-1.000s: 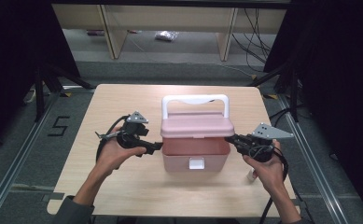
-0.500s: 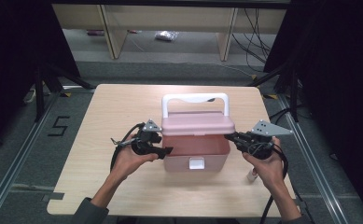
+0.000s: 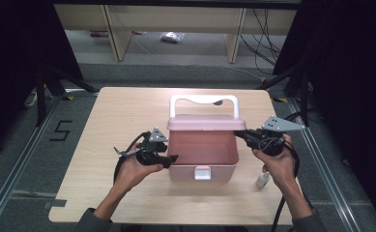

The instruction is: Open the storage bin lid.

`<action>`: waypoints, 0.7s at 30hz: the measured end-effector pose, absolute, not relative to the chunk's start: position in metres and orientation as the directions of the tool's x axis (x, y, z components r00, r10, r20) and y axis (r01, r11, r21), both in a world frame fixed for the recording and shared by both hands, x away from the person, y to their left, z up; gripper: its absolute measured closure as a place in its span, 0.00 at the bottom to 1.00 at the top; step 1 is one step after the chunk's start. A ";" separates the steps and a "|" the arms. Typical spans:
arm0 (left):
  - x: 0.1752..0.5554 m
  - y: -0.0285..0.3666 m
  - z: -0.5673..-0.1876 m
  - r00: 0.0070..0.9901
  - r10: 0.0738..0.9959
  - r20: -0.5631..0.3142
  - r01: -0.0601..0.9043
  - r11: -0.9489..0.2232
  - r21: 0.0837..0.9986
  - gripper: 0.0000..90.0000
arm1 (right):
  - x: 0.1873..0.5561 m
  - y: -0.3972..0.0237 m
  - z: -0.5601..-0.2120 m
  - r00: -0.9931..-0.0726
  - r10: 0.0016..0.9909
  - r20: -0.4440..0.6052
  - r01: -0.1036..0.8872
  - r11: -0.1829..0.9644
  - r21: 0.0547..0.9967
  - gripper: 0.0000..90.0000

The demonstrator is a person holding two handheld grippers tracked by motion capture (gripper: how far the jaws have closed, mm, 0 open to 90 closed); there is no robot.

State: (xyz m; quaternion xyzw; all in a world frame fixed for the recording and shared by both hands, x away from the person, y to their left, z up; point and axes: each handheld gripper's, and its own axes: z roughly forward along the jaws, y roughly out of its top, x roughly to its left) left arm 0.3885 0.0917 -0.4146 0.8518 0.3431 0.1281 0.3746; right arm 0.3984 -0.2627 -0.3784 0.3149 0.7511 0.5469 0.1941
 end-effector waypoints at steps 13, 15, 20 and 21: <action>0.384 0.092 -0.414 0.741 0.671 -0.025 0.475 -0.498 0.726 0.52 | 0.426 -0.262 -0.383 -0.708 0.704 0.060 0.277 0.199 0.940 0.98; 0.384 0.093 -0.414 0.742 0.670 -0.028 0.476 -0.497 0.726 0.52 | 0.428 -0.262 -0.384 -0.700 0.710 0.081 0.304 0.193 0.933 0.98; 0.385 0.092 -0.414 0.742 0.670 -0.030 0.480 -0.499 0.722 0.52 | 0.438 -0.266 -0.386 -0.699 0.712 0.068 0.297 0.203 0.933 0.99; 0.385 0.092 -0.414 0.741 0.671 -0.029 0.480 -0.499 0.722 0.52 | 0.439 -0.264 -0.386 -0.691 0.717 0.095 0.316 0.180 0.932 0.99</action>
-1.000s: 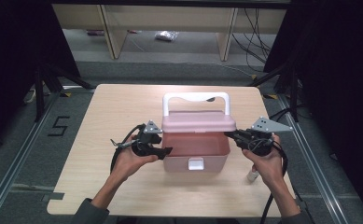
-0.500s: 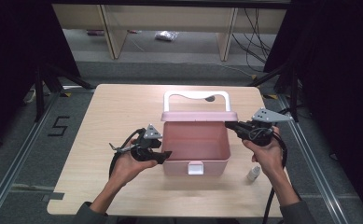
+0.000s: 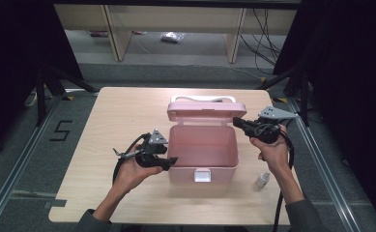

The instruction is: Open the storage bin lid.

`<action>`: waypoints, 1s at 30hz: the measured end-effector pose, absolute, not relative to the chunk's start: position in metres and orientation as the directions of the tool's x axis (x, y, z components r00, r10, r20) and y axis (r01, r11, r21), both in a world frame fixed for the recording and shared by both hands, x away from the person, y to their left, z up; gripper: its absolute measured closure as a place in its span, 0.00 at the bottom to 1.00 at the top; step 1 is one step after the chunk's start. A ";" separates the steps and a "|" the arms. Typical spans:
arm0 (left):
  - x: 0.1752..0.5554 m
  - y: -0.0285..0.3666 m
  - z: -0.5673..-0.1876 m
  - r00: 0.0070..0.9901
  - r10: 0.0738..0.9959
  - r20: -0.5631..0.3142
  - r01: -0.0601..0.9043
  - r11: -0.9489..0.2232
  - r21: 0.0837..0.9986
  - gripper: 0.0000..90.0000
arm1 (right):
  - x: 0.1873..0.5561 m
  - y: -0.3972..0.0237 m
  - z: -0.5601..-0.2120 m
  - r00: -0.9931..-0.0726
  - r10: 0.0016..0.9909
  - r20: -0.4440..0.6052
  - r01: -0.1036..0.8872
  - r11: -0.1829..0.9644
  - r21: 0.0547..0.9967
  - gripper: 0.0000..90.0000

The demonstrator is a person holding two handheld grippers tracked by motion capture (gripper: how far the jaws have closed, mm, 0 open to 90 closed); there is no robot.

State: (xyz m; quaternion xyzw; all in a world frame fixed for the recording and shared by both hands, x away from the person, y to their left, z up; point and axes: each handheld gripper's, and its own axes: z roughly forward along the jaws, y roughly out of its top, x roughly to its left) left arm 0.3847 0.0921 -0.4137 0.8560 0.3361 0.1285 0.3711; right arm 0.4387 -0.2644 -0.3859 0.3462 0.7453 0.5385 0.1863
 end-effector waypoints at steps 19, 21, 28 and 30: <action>0.384 0.093 -0.414 0.747 0.664 -0.034 0.475 -0.497 0.727 0.52 | 0.470 -0.261 -0.395 -0.647 0.755 0.103 0.348 0.173 0.921 1.00; 0.384 0.093 -0.415 0.748 0.663 -0.040 0.475 -0.492 0.730 0.52 | 0.472 -0.260 -0.395 -0.641 0.762 0.092 0.340 0.174 0.924 1.00; 0.384 0.093 -0.415 0.752 0.658 -0.039 0.469 -0.494 0.732 0.51 | 0.479 -0.257 -0.395 -0.626 0.772 0.112 0.372 0.169 0.913 1.00; 0.384 0.093 -0.415 0.752 0.658 -0.040 0.470 -0.492 0.733 0.51 | 0.482 -0.258 -0.395 -0.625 0.775 0.089 0.356 0.181 0.917 1.00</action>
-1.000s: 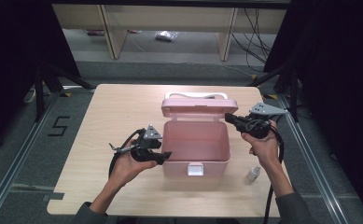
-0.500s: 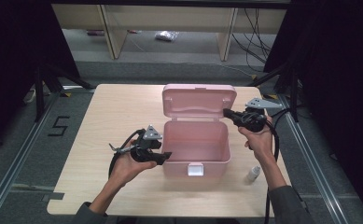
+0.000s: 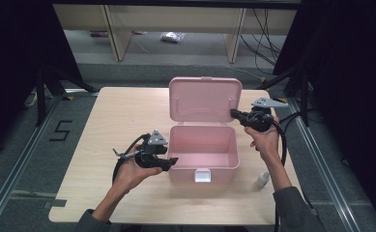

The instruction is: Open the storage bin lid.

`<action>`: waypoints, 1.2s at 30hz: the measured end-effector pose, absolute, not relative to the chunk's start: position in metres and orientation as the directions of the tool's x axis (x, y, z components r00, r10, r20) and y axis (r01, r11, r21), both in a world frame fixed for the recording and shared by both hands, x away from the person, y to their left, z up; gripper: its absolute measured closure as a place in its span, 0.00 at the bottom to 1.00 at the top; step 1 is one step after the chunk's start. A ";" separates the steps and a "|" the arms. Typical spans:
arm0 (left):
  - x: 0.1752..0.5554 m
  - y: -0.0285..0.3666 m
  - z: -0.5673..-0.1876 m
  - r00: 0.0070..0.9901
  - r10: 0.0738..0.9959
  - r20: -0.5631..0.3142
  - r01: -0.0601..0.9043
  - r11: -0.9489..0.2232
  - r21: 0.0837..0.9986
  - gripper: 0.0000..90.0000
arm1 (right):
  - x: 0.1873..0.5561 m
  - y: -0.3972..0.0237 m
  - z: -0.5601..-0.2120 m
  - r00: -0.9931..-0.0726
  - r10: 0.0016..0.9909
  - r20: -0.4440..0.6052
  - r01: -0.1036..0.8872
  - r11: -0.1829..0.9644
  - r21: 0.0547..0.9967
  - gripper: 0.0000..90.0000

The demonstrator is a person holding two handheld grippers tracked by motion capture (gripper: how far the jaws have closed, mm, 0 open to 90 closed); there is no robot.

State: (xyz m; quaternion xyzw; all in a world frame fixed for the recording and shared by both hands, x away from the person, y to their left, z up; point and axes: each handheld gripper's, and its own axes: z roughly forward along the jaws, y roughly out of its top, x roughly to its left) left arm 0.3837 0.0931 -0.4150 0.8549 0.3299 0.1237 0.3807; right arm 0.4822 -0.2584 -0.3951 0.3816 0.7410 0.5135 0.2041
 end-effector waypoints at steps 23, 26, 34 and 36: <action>0.383 0.093 -0.415 0.747 0.663 -0.047 0.476 -0.485 0.734 0.50 | 0.494 -0.253 -0.402 -0.600 0.793 0.106 0.403 0.185 0.896 0.98; 0.383 0.092 -0.415 0.745 0.666 -0.046 0.476 -0.481 0.736 0.49 | 0.489 -0.254 -0.397 -0.594 0.795 0.119 0.420 0.180 0.890 0.97; 0.382 0.091 -0.415 0.738 0.674 -0.043 0.480 -0.478 0.736 0.48 | 0.470 -0.262 -0.377 -0.618 0.786 0.018 0.409 0.302 0.861 0.88; 0.382 0.092 -0.414 0.735 0.677 -0.039 0.479 -0.478 0.737 0.48 | 0.462 -0.263 -0.374 -0.623 0.782 0.006 0.430 0.336 0.838 0.86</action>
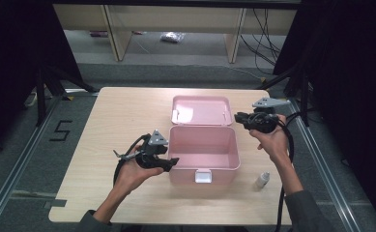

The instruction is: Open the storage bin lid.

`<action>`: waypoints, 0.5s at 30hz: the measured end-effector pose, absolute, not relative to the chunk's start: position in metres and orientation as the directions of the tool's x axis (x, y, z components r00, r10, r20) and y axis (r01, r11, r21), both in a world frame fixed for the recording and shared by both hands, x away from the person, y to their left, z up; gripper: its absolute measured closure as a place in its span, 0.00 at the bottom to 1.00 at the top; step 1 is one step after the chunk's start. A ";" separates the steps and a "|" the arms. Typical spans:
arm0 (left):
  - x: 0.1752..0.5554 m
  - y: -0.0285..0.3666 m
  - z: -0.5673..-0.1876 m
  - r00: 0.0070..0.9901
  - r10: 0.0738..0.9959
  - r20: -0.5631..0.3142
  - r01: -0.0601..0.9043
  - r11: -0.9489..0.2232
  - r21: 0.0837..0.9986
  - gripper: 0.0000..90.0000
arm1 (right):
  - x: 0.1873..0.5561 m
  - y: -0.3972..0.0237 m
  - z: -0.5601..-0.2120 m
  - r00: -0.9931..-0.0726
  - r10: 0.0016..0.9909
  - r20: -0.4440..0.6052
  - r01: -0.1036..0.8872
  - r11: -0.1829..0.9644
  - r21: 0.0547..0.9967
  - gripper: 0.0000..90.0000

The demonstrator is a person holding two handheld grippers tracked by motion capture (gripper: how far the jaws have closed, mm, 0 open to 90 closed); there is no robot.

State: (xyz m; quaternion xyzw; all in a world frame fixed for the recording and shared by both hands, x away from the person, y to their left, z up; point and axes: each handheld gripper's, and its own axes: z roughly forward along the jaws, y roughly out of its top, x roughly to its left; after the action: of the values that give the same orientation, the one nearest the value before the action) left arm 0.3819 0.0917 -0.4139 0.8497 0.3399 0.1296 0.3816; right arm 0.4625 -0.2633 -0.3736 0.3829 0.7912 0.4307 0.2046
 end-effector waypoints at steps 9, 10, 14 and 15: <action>0.380 0.090 -0.414 0.736 0.676 -0.035 0.476 -0.481 0.736 0.49 | 0.435 -0.272 -0.366 -0.657 0.753 -0.034 0.485 0.457 0.746 0.75; 0.380 0.090 -0.414 0.737 0.675 -0.035 0.475 -0.481 0.737 0.49 | 0.433 -0.272 -0.365 -0.663 0.748 -0.039 0.493 0.475 0.729 0.73; 0.381 0.090 -0.414 0.735 0.677 -0.036 0.476 -0.477 0.739 0.48 | 0.424 -0.274 -0.368 -0.666 0.744 -0.062 0.503 0.509 0.699 0.64; 0.381 0.090 -0.414 0.738 0.674 -0.040 0.475 -0.477 0.739 0.49 | 0.422 -0.275 -0.369 -0.673 0.736 -0.079 0.495 0.527 0.691 0.63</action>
State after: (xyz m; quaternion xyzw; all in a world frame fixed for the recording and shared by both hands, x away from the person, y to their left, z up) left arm 0.3807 0.0904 -0.4143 0.8497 0.3380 0.1293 0.3835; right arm 0.4218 -0.2752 -0.3689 0.3602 0.8541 0.3269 0.1843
